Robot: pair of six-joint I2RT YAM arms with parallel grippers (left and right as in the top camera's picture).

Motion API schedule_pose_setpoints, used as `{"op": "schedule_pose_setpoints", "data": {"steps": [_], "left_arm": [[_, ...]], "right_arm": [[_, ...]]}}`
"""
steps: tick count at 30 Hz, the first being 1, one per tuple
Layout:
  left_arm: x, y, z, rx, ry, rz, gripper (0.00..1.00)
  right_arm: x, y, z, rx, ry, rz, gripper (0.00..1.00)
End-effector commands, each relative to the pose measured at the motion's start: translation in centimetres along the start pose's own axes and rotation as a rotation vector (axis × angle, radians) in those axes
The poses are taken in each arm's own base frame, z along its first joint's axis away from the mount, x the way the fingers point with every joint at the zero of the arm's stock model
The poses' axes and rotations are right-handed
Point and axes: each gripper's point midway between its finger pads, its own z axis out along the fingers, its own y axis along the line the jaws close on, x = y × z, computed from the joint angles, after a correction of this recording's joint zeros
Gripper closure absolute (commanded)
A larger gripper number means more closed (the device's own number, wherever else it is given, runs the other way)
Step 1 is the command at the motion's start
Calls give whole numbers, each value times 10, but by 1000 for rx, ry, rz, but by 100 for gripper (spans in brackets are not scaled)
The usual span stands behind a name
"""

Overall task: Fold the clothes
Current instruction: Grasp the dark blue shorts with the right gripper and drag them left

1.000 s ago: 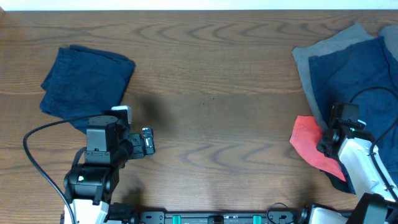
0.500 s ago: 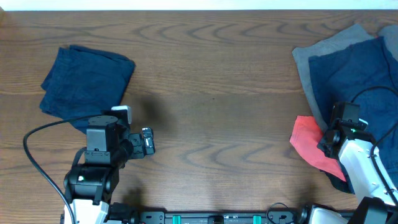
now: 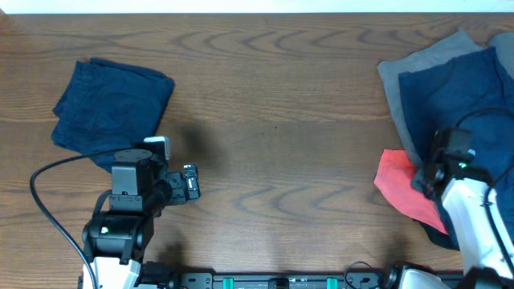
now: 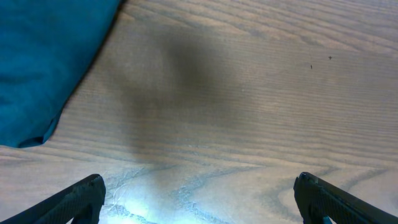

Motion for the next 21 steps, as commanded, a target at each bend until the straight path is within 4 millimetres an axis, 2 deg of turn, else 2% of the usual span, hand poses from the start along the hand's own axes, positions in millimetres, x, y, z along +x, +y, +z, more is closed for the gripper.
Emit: {"op": "schedule_pose_setpoints", "data": {"steps": [1,4,7,15,21], "left_arm": [[-8,-1,-4,0,-17,-10,2],[-8,-1,-4,0,-18,-10,2],[-8,-1,-4,0,-18,-10,2],[-8,-1,-4,0,-18,-10,2],[-8,-1,-4,0,-18,-10,2]], "right_arm": [[-44,35,-50,-252,-127,-80,99],[-53,80,-95,-536,-191,-223,99],[-37,117,-128,-763,-187,-326,99],[34,179,-151,-909,-68,-571,99],[81,239,-177,-1028,-65,-757,99]]}}
